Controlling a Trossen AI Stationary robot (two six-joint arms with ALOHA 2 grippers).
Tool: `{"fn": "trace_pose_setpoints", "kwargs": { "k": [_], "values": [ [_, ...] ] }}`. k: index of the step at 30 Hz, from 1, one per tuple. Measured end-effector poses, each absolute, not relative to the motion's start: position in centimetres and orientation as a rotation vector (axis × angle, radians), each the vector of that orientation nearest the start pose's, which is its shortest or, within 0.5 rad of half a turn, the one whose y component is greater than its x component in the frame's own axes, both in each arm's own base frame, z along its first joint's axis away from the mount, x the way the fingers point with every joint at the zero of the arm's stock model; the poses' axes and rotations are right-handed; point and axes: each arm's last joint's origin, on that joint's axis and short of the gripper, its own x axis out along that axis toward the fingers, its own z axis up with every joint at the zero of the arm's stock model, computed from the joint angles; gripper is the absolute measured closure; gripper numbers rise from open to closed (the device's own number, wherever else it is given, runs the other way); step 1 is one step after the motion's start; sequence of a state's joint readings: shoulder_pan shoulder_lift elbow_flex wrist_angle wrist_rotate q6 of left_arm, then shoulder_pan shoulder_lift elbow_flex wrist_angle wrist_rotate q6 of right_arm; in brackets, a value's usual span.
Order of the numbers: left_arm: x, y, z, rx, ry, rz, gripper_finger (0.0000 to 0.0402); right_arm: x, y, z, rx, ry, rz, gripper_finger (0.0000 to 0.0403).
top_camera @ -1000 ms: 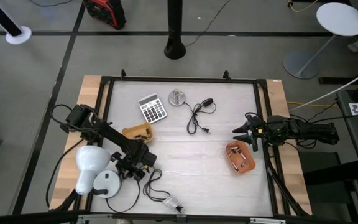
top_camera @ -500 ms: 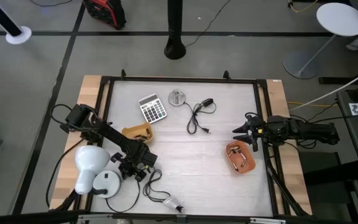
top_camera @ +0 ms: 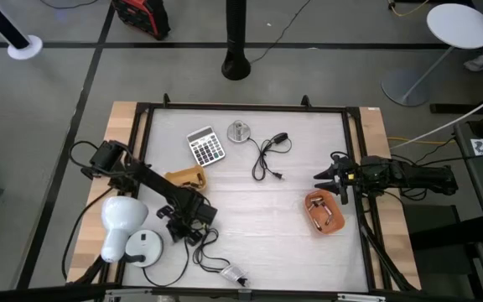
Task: Sort batteries
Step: Put the black battery into the yellow bin
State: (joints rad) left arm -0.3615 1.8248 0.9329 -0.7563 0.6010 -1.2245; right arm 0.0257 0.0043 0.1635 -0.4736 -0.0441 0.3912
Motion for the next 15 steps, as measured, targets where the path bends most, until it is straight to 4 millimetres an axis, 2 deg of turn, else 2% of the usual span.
{"fn": "trace_pose_setpoints", "kwargs": {
  "k": [15],
  "values": [
    [28.2,-9.5,12.8,-1.031,1.821,0.224,0.0387,8.0,0.3,17.3,0.39,0.324,0.007,0.0233]
  ]
}}
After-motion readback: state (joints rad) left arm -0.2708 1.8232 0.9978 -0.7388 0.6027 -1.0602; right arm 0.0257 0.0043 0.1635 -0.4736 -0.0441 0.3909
